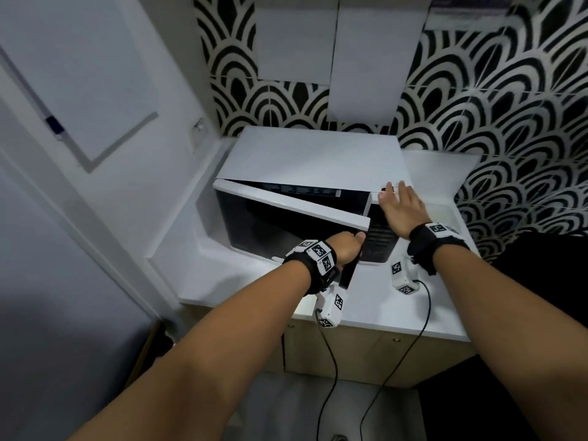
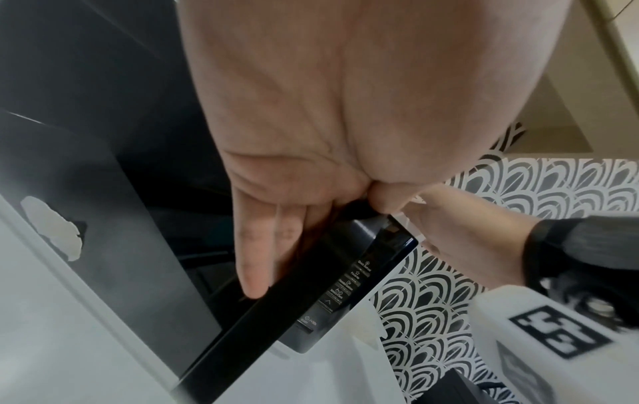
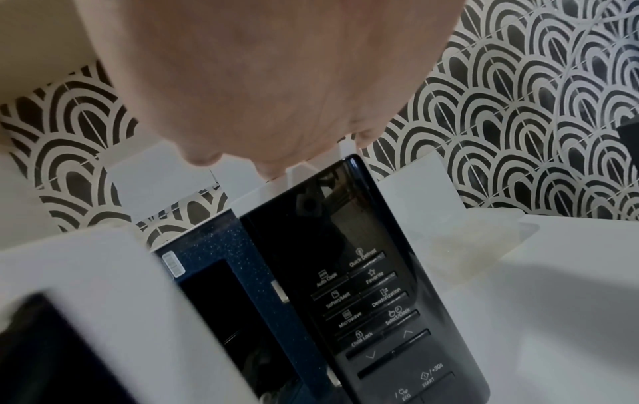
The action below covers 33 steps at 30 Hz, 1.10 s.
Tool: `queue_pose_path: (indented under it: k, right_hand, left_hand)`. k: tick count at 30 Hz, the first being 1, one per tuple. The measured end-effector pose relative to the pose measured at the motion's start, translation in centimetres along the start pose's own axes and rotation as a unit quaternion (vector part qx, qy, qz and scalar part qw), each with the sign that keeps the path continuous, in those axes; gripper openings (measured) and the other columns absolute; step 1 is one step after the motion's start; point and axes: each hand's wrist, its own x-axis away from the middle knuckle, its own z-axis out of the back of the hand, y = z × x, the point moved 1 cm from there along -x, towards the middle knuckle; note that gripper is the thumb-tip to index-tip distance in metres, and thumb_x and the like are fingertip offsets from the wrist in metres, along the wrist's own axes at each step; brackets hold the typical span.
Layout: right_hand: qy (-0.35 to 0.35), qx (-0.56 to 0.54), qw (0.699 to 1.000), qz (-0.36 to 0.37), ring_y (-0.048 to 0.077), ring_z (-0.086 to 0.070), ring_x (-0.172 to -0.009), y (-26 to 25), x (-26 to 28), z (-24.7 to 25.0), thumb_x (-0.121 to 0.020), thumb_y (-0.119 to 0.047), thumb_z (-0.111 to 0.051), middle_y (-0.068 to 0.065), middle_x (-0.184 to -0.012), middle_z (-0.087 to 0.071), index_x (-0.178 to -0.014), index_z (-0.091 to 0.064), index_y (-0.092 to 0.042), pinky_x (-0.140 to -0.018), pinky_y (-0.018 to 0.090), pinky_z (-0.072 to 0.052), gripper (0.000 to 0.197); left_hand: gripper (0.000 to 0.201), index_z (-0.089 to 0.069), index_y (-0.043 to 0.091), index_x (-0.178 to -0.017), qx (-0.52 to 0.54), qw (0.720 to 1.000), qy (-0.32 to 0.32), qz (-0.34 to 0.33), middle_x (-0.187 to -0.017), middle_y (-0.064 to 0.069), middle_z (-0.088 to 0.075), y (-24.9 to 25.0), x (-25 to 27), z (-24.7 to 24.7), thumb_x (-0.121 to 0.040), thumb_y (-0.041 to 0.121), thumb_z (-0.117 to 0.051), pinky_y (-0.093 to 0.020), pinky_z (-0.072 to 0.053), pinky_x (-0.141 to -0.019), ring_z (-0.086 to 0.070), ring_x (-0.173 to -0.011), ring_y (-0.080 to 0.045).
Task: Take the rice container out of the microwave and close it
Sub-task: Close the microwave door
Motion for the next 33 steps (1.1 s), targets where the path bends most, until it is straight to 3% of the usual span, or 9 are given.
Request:
queue_pose_path:
  k: [2,5,12,16,20,27,33]
  right_hand:
    - [-0.004,-0.001,1.000,-0.004,0.022,0.007,-0.153,0.1,-0.1,-0.1,-0.098,-0.055,-0.012,0.006,-0.167,0.005,-0.156,-0.003,-0.025,-0.121,0.044,0.000,0.066]
    - [-0.013,0.001,1.000,-0.002,0.021,0.009,-0.153,0.3,-0.3,0.1,-0.098,-0.055,-0.010,0.005,-0.166,0.008,-0.156,-0.002,-0.024,-0.122,0.045,0.001,0.067]
    - [-0.012,0.003,1.000,0.005,0.020,0.012,-0.152,0.6,-0.5,-0.4,-0.096,-0.058,-0.010,0.004,-0.166,0.010,-0.156,-0.001,-0.025,-0.123,0.045,0.003,0.070]
    - [-0.004,-0.004,1.000,-0.001,0.019,0.013,-0.152,0.3,-0.4,-0.7,-0.094,-0.061,-0.011,0.003,-0.166,0.010,-0.156,-0.001,-0.024,-0.123,0.045,0.005,0.073]
    - [-0.003,-0.004,1.000,-0.007,0.020,0.013,-0.152,-0.1,-0.2,-0.5,-0.095,-0.061,-0.012,0.004,-0.166,0.010,-0.156,-0.002,-0.024,-0.122,0.045,0.006,0.073]
    - [-0.017,0.000,1.000,-0.015,0.019,0.014,-0.152,-0.1,-0.3,-0.4,-0.095,-0.061,-0.011,0.003,-0.166,0.011,-0.156,-0.001,-0.024,-0.122,0.045,0.006,0.072]
    - [-0.015,0.003,1.000,-0.003,0.019,0.013,-0.152,0.1,-0.2,-0.1,-0.096,-0.059,-0.013,0.003,-0.166,0.010,-0.156,-0.002,-0.025,-0.122,0.045,0.005,0.070]
  left_hand:
    - [0.065,-0.063,-0.005,-0.117,-0.002,1.000,0.025,0.007,-0.122,-0.024,-0.066,0.8,-1.3,0.0,-0.106,0.044,-0.022,-0.047,-0.057,-0.091,-0.066,-0.109,-0.041]
    - [0.065,-0.058,-0.008,-0.124,-0.014,0.998,0.054,0.003,-0.127,-0.028,-0.063,1.9,-2.8,0.2,-0.106,0.042,-0.021,-0.047,-0.054,-0.098,-0.063,-0.114,-0.041]
    - [0.052,-0.056,-0.005,-0.124,0.007,0.998,0.067,0.008,-0.124,-0.027,-0.062,2.4,-5.1,0.6,-0.106,0.034,-0.027,-0.048,-0.058,-0.090,-0.066,-0.106,-0.042]
    - [0.059,-0.052,-0.008,-0.133,0.020,0.996,0.082,-0.011,-0.133,-0.031,-0.058,2.3,-5.2,0.4,-0.107,0.036,-0.022,-0.047,-0.048,-0.103,-0.057,-0.122,-0.044]
    - [0.057,-0.050,-0.008,-0.135,0.010,0.996,0.087,-0.013,-0.137,-0.030,-0.056,2.8,-5.2,0.6,-0.108,0.033,-0.020,-0.045,-0.046,-0.105,-0.055,-0.126,-0.043]
    - [0.048,-0.055,-0.003,-0.128,-0.024,0.996,0.091,-0.001,-0.128,-0.028,-0.060,3.6,-6.4,1.7,-0.107,0.029,-0.025,-0.040,-0.050,-0.092,-0.061,-0.116,-0.042]
    - [0.063,-0.059,-0.007,-0.123,-0.046,0.995,0.091,0.001,-0.127,-0.029,-0.064,3.2,-6.4,1.9,-0.106,0.043,-0.024,-0.043,-0.049,-0.102,-0.062,-0.117,-0.040]
